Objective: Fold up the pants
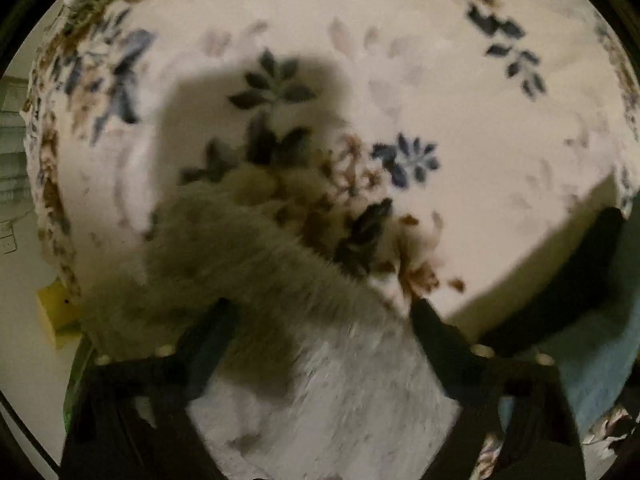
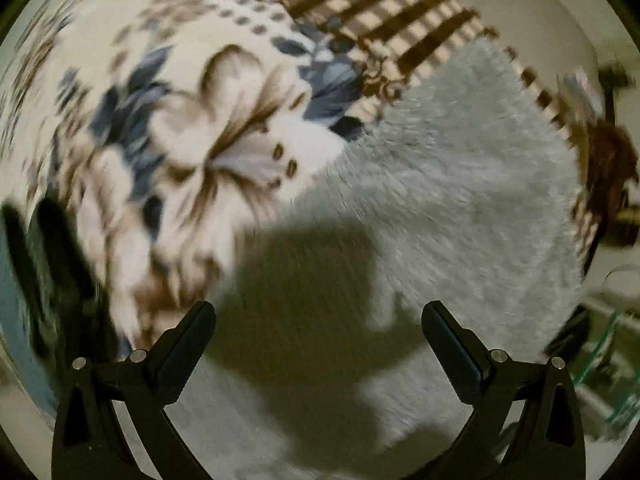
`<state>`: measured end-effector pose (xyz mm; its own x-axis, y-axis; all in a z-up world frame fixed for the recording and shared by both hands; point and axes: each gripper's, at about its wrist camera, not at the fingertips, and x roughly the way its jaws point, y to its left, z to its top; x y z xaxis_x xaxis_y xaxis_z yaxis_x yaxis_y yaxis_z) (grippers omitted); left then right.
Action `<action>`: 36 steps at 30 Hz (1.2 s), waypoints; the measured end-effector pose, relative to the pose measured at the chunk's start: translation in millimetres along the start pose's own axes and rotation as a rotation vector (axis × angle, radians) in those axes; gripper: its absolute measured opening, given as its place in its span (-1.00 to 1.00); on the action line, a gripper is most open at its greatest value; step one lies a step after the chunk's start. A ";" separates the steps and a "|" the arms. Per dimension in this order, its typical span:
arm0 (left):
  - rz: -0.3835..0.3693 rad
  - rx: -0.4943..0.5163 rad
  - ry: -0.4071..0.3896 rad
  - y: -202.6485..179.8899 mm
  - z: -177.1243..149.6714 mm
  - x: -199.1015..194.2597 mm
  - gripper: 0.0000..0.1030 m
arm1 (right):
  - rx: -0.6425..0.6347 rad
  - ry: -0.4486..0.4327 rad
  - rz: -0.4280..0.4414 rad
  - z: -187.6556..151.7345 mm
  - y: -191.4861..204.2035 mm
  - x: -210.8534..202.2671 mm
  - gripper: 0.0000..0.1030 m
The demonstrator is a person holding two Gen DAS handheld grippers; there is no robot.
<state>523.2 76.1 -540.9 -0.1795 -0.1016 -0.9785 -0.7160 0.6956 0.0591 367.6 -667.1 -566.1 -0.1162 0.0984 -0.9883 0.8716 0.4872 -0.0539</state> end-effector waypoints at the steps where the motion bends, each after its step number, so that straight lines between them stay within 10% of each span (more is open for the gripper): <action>1: 0.002 0.005 0.000 -2.6 -0.3 5.0 0.08 | 0.025 0.008 0.007 5.4 0.7 7.8 1.00; 2: 0.010 0.015 -0.002 -4.7 -2.8 10.1 -0.33 | 0.058 0.019 0.017 11.1 1.4 17.2 1.00; 5: 0.004 0.015 -0.049 -2.7 -12.6 5.8 -0.73 | 0.086 0.026 0.017 17.8 6.7 33.3 0.82; 10: -0.073 0.046 -0.125 14.8 -39.7 -28.8 -0.86 | 0.022 -0.062 -0.027 3.5 8.5 17.3 -0.77; 23: -0.263 0.157 -0.289 149.7 -177.6 -126.2 -0.87 | -0.099 -0.224 0.266 -96.4 -134.5 -112.1 -0.84; 36: -0.037 0.075 -0.149 260.2 -244.4 45.2 -0.86 | -0.130 -0.069 0.088 -180.4 -312.5 17.0 -0.84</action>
<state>163.9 78.7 -521.5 -0.0483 -0.0254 -0.9985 -0.6667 0.7452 0.0133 7.3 -661.1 -540.3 -0.0054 0.0885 -0.9961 0.8075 0.5880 0.0478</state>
